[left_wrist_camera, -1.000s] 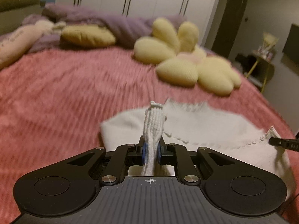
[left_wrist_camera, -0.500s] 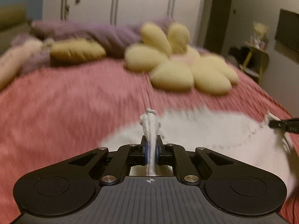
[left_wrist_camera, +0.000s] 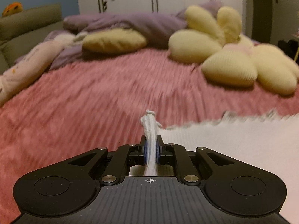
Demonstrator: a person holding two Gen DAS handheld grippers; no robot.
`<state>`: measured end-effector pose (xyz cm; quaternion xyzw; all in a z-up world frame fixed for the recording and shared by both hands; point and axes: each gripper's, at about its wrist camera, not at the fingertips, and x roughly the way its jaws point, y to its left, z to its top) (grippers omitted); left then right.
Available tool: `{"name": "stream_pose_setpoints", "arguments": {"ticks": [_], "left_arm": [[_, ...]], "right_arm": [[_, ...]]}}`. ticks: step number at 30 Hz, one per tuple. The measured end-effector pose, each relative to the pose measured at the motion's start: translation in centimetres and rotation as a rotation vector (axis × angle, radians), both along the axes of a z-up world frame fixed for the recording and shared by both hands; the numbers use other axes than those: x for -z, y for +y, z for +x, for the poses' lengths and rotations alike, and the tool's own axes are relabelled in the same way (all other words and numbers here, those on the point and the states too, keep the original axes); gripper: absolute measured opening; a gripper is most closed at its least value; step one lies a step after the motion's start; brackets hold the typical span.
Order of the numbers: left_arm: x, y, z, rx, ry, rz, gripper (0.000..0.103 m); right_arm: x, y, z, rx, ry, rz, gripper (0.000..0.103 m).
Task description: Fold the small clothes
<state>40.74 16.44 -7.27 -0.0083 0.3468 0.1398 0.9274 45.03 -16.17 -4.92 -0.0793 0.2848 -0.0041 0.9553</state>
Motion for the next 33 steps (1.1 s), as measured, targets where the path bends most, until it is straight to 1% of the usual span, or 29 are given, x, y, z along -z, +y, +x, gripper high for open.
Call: {"name": "stream_pose_setpoints", "arguments": {"ticks": [1, 2, 3, 4, 5, 6, 8, 11, 13, 15, 17, 21, 24, 28, 30, 32, 33], "left_arm": [[0.6, 0.2, 0.0, -0.009, 0.007, -0.005, 0.021], [0.9, 0.4, -0.2, -0.017, 0.006, -0.01, 0.025], [1.1, 0.6, -0.2, -0.026, 0.003, -0.014, 0.032], [1.1, 0.7, -0.2, -0.04, 0.004, -0.013, 0.042], [1.2, 0.8, 0.0, -0.052, 0.012, -0.008, 0.048], [1.3, 0.8, 0.1, -0.063, 0.024, 0.001, 0.056], [0.9, 0.9, 0.2, -0.072, 0.03, 0.001, 0.058], [-0.3, 0.6, -0.8, -0.056, 0.046, 0.004, 0.063], [-1.1, 0.5, -2.2, -0.038, 0.058, -0.025, 0.077], [-1.7, 0.3, -3.7, -0.026, 0.071, -0.049, 0.08], [-2.0, -0.1, -5.1, -0.005, 0.085, -0.057, 0.083], [-2.2, -0.9, -7.2, 0.014, 0.115, -0.052, 0.086], [-2.4, -1.0, -9.5, 0.006, 0.126, -0.094, 0.089], [-2.2, -0.7, -14.0, -0.031, 0.122, -0.207, 0.089], [-2.0, -0.6, -16.0, -0.039, 0.121, -0.238, 0.088], [-1.7, -0.5, -17.3, -0.026, 0.126, -0.27, 0.086], [-1.5, -0.4, -17.7, -0.017, 0.131, -0.291, 0.082]], "right_arm": [[0.4, 0.1, 0.0, 0.011, 0.003, -0.008, 0.008], [1.0, 0.1, 0.2, 0.02, 0.009, -0.012, 0.008], [1.6, -0.1, 0.2, 0.032, 0.016, -0.016, 0.009], [2.1, -0.3, 0.2, 0.04, 0.024, -0.015, 0.01], [2.4, -0.5, 0.2, 0.04, 0.024, -0.008, 0.017], [2.6, -0.6, 0.1, 0.05, 0.022, -0.01, 0.021], [2.7, -0.8, 0.4, 0.069, 0.031, -0.018, 0.035], [1.8, -1.2, 0.0, 0.072, 0.021, 0.005, 0.039], [0.8, -1.6, -1.5, 0.037, -0.003, 0.027, 0.039], [-0.1, -2.2, -4.3, 0.007, -0.03, 0.055, 0.039], [-0.6, -2.9, -7.4, -0.012, -0.031, 0.087, 0.039], [-0.3, -4.5, -13.4, -0.028, 0.022, 0.146, 0.039], [0.1, -5.5, -17.0, -0.024, 0.075, 0.188, 0.039], [0.8, -7.2, -19.8, 0.002, 0.153, 0.303, 0.039], [0.8, -8.2, -20.6, 0.014, 0.169, 0.37, 0.039], [0.5, -9.0, -20.9, 0.012, 0.181, 0.431, 0.039], [0.4, -9.3, -20.7, 0.0, 0.191, 0.45, 0.039]]}}
